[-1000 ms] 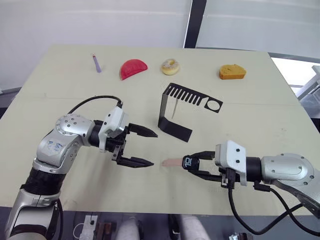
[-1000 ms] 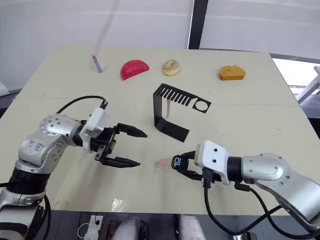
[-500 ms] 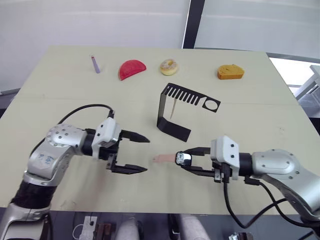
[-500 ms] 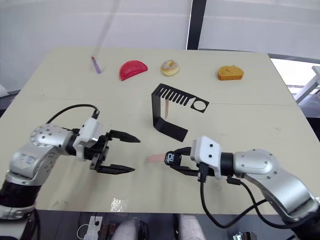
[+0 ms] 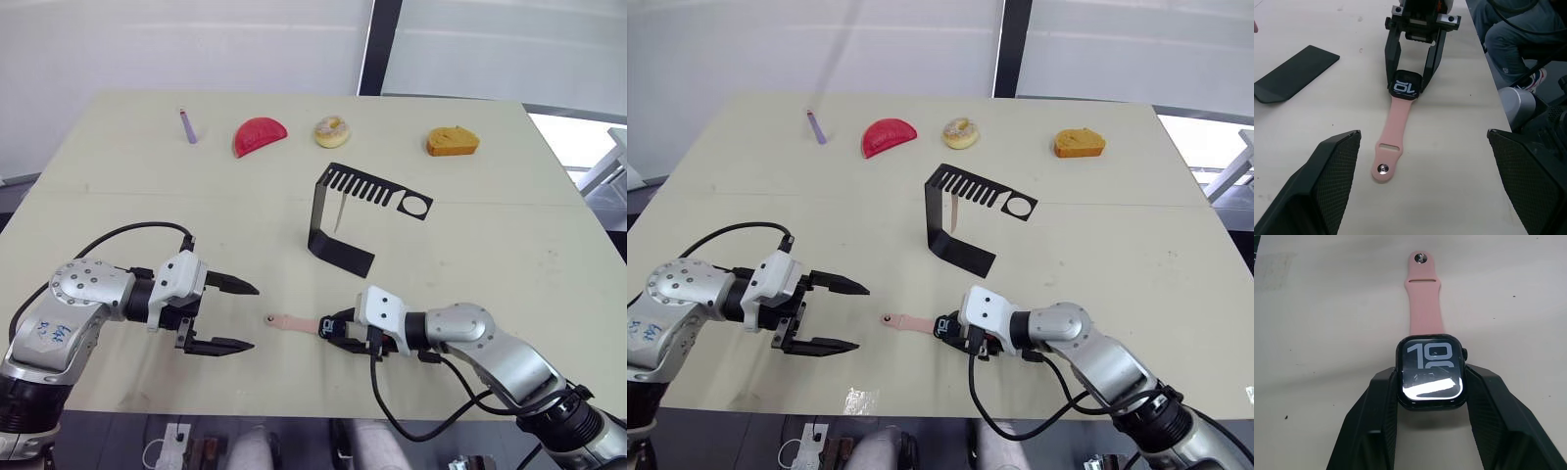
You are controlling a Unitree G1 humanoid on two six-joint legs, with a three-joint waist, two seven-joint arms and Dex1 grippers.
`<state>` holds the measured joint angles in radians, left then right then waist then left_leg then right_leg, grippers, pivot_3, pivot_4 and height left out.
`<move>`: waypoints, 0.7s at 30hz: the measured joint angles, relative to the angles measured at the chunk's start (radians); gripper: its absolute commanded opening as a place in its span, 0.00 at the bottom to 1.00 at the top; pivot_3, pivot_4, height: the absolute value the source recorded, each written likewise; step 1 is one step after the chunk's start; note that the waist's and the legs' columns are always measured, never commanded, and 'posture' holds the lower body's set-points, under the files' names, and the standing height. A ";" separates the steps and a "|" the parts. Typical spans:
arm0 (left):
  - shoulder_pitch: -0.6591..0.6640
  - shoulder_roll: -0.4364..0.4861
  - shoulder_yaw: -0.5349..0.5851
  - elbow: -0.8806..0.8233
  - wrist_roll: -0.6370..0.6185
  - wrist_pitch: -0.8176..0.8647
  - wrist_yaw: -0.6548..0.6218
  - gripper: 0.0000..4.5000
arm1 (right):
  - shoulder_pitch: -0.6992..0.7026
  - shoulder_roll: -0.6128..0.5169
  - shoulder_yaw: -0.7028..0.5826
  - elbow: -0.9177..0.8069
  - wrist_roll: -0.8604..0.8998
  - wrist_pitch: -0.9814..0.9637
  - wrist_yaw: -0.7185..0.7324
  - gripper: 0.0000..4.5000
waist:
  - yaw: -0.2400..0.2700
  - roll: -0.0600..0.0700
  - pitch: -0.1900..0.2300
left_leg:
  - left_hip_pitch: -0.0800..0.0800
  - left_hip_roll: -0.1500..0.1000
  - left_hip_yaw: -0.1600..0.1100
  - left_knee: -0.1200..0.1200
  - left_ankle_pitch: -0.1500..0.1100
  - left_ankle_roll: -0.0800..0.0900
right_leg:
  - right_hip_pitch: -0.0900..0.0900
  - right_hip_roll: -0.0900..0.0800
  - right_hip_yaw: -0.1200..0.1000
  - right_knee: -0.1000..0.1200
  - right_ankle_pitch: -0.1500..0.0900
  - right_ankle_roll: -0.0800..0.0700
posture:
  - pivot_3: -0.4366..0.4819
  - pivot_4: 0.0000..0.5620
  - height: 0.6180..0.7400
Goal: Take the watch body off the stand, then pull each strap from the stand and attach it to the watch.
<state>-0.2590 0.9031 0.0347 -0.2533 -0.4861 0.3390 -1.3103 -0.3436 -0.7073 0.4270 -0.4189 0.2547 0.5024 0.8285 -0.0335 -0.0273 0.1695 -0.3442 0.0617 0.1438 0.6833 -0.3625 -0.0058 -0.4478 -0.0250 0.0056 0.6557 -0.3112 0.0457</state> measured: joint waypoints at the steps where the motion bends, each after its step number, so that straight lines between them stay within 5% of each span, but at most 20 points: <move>1: 0.000 -0.003 -0.003 0.004 0.000 0.000 0.001 1.00 | -0.008 -0.001 -0.014 -0.001 0.008 0.000 0.019 0.89 | 0.001 0.000 0.000 | 0.000 0.000 0.000 0.000 0.000 0.000 | 0.000 0.000 0.000 0.000 0.000 0.000 | 0.48 0.27 0.98; 2: 0.000 -0.004 -0.004 0.007 -0.002 0.006 0.001 1.00 | -0.014 -0.005 -0.025 -0.003 0.017 0.000 0.033 0.99 | 0.001 0.000 0.000 | 0.000 0.000 0.000 0.000 0.000 0.000 | 0.000 0.000 0.000 0.000 0.000 0.000 | 0.48 0.27 0.98; 6: 0.015 0.001 0.006 0.008 -0.027 0.067 0.007 1.00 | 0.007 -0.079 -0.172 -0.072 0.101 0.021 0.084 0.99 | 0.005 0.000 0.000 | 0.000 0.000 0.000 0.000 -0.001 0.000 | 0.000 0.000 0.000 0.000 0.000 0.000 | 0.48 0.27 0.98; 10: 0.077 0.004 0.095 0.034 -0.039 0.095 0.051 1.00 | 0.232 -0.160 -0.472 -0.182 0.246 0.062 0.111 0.99 | 0.010 0.000 0.000 | -0.001 0.000 -0.002 -0.001 -0.001 0.000 | 0.001 0.000 -0.001 -0.002 0.000 0.000 | 0.48 0.27 0.98; 16: 0.236 0.024 0.327 0.050 -0.104 0.196 0.118 1.00 | 0.610 -0.109 -0.937 -0.230 0.382 0.119 0.111 0.99 | 0.001 -0.001 -0.001 | 0.006 0.000 0.000 -0.003 -0.001 -0.001 | 0.005 0.000 0.001 -0.001 0.000 0.000 | 0.48 0.27 0.98; 21: 0.289 -0.001 0.435 0.115 -0.098 0.183 0.194 1.00 | 0.729 -0.042 -1.066 -0.223 0.384 0.102 0.102 0.99 | 0.000 -0.002 -0.001 | 0.010 0.000 0.001 -0.003 -0.001 -0.001 | 0.008 0.000 0.002 -0.001 0.000 0.000 | 0.48 0.27 0.98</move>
<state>0.0299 0.9018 0.4701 -0.1387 -0.5839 0.5216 -1.1159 0.3857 -0.7492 -0.6388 -0.6423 0.6383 0.6040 0.9303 -0.0337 -0.0288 0.1686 -0.3346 0.0619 0.1448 0.6799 -0.3640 -0.0067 -0.4400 -0.0253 0.0077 0.6546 -0.3114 0.0456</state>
